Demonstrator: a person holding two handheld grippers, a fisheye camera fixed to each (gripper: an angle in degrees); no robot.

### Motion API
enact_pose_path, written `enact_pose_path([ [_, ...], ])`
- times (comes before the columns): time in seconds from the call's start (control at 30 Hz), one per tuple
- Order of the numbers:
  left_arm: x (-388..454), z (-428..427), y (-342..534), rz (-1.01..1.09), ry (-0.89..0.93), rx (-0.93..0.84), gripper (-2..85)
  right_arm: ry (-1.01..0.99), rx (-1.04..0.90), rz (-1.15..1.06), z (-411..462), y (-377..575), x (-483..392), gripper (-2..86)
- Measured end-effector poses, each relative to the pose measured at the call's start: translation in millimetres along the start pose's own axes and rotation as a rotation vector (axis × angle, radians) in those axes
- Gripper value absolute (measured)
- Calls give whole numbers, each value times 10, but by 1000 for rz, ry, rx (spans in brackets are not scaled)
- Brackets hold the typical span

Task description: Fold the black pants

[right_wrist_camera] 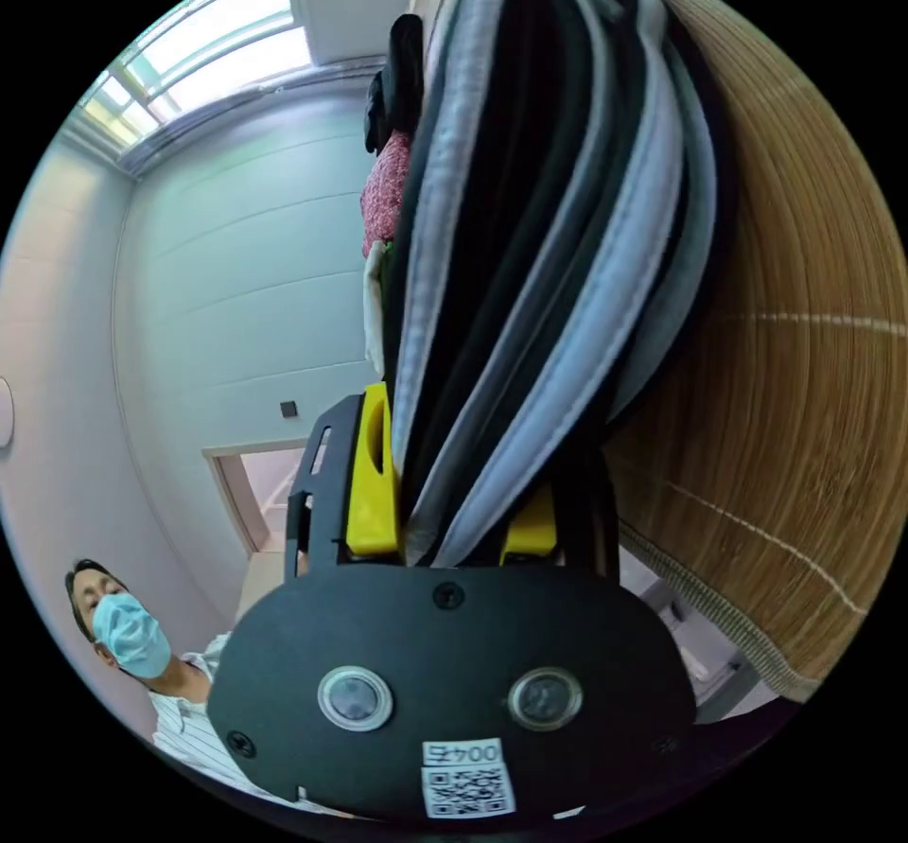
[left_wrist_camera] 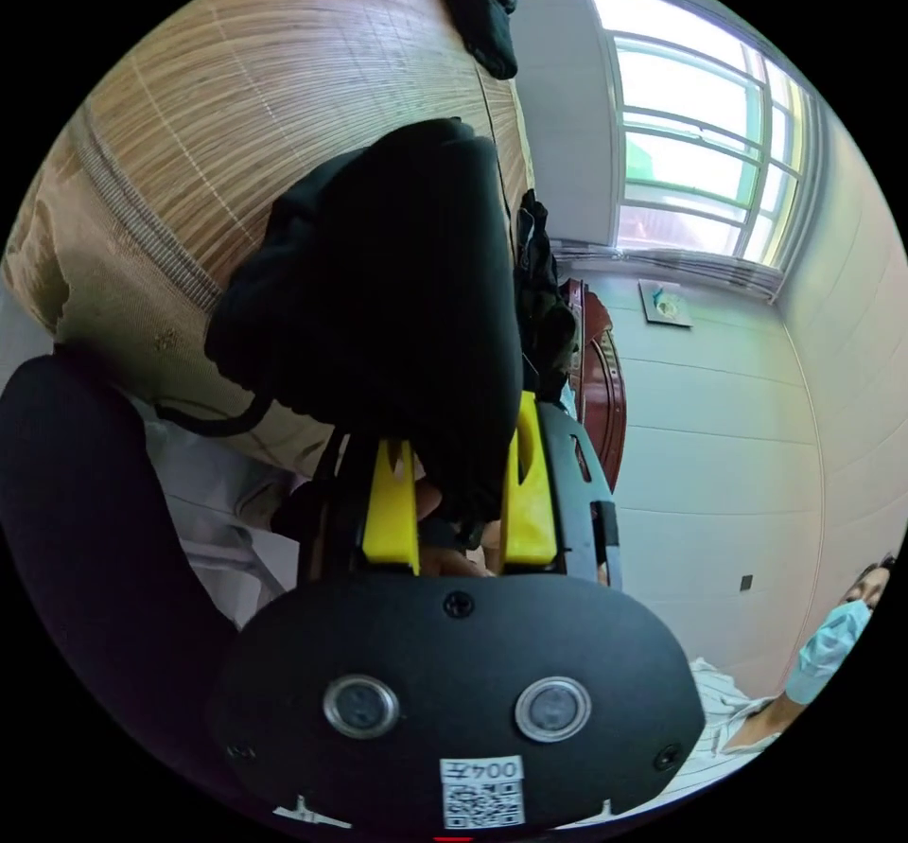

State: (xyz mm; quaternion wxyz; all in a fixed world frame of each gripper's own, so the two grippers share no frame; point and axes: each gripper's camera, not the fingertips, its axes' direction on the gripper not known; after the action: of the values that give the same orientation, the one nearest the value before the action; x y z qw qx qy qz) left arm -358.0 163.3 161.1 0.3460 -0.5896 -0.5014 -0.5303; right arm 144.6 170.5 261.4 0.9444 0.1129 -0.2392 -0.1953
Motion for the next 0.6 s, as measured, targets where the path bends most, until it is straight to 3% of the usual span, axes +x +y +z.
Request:
enact_pose_path([
  [0.3, 402, -199, 275, 14, 280, -54, 143, 121, 20, -198, 171, -178, -823, 132],
  [0.43, 564, -480, 507, 77, 413, -134, 60, 106, 29, -202, 88, -296, -1011, 131],
  [0.53, 674, -909, 616, 170, 437, -68, 27, 113, 47, -198, -28, -351, -1016, 131],
  [0.6, 745, -1216, 591, 233, 359, 50, 20, 150, 50, -195, -61, -362, -971, 131],
])
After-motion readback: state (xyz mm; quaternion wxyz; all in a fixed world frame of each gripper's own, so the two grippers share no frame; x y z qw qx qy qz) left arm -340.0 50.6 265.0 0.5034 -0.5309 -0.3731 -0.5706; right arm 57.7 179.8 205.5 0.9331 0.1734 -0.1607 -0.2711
